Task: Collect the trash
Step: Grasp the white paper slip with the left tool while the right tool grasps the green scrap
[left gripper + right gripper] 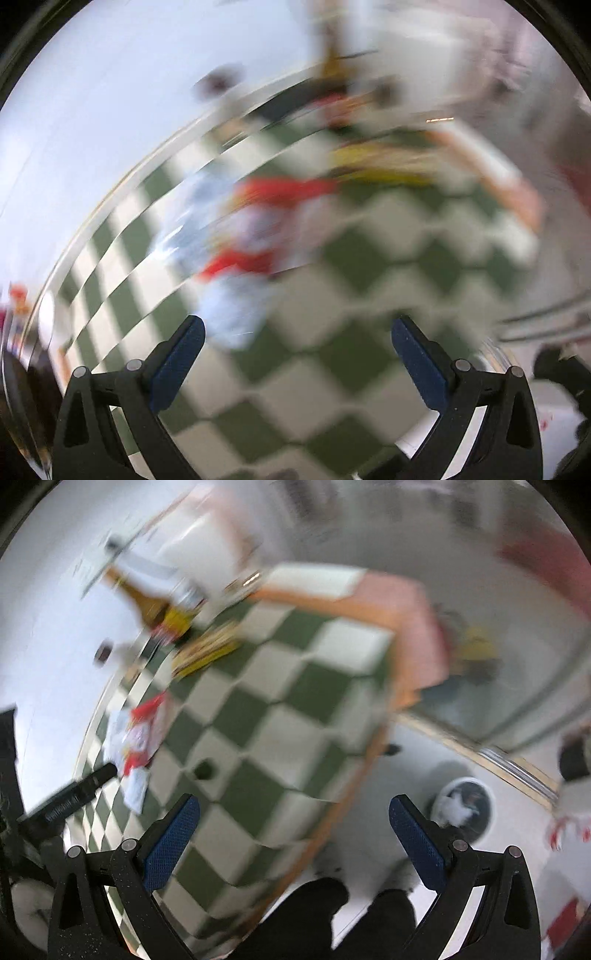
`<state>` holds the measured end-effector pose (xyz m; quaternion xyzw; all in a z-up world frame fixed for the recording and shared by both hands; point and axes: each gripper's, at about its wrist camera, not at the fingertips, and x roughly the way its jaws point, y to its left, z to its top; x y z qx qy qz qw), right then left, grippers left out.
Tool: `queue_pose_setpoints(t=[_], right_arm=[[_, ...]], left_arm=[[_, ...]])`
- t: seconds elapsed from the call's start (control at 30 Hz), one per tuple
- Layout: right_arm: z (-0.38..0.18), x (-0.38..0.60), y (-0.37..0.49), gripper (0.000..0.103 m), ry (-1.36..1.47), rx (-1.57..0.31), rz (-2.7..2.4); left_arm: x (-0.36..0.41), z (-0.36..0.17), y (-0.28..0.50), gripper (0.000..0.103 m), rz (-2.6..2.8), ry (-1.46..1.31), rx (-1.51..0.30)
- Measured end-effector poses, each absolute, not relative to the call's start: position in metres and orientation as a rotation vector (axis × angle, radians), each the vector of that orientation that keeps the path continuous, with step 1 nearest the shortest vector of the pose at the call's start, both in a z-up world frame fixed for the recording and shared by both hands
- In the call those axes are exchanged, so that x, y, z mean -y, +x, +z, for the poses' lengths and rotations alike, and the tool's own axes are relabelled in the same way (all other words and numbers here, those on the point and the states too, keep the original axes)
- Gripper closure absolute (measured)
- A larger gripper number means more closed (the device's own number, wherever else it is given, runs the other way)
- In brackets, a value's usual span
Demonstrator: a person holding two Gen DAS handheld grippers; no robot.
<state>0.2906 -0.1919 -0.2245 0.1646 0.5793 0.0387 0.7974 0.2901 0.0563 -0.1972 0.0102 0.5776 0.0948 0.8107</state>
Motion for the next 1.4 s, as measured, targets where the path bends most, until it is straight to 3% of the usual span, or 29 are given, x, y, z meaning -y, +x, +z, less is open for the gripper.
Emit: queue_pose_setpoints(t=[0.07, 0.27, 0.37, 0.4, 0.47, 0.53, 0.63, 0.7, 0.73, 1.0, 1.17, 1.4], right_arm=[[-0.245, 0.16, 0.305, 0.0, 0.31, -1.266, 0.114], [-0.296, 0.093, 0.345, 0.022, 0.216, -1.346, 0.166], [-0.313, 0.07, 0.351, 0.049, 0.168, -1.373, 0.185], [-0.317, 0.065, 0.352, 0.065, 0.142, -1.378, 0.177], [-0.317, 0.059, 0.351, 0.07, 0.11, -1.351, 0.177], [-0.317, 0.056, 0.35, 0.072, 0.087, -1.346, 0.183], [-0.315, 0.058, 0.348, 0.072, 0.083, -1.341, 0.187], [-0.314, 0.061, 0.347, 0.072, 0.088, -1.337, 0.183], [-0.313, 0.064, 0.346, 0.072, 0.095, -1.335, 0.182], [-0.289, 0.091, 0.339, 0.073, 0.163, -1.289, 0.186], [-0.277, 0.107, 0.337, 0.073, 0.213, -1.26, 0.184], [-0.263, 0.137, 0.328, 0.073, 0.291, -1.217, 0.168]], left_arm=[[-0.104, -0.22, 0.287, 0.0, 0.264, -0.005, -1.279], [-0.165, -0.273, 0.285, 0.001, 0.229, -0.148, -1.38], [-0.173, -0.29, 0.285, 0.001, 0.171, -0.228, -1.4], [-0.173, -0.294, 0.286, 0.001, 0.148, -0.248, -1.402], [-0.169, -0.299, 0.287, 0.004, 0.128, -0.25, -1.403], [-0.16, -0.3, 0.289, 0.018, 0.133, -0.206, -1.392], [-0.146, -0.295, 0.29, 0.05, 0.127, -0.114, -1.348], [-0.142, -0.291, 0.291, 0.091, 0.118, -0.104, -1.347], [-0.14, -0.291, 0.292, 0.096, 0.111, -0.092, -1.35], [-0.143, -0.263, 0.27, 0.101, 0.128, -0.107, -1.306], [-0.147, -0.218, 0.239, 0.101, 0.146, -0.15, -1.256], [-0.131, -0.182, 0.255, 0.101, 0.126, -0.143, -1.182]])
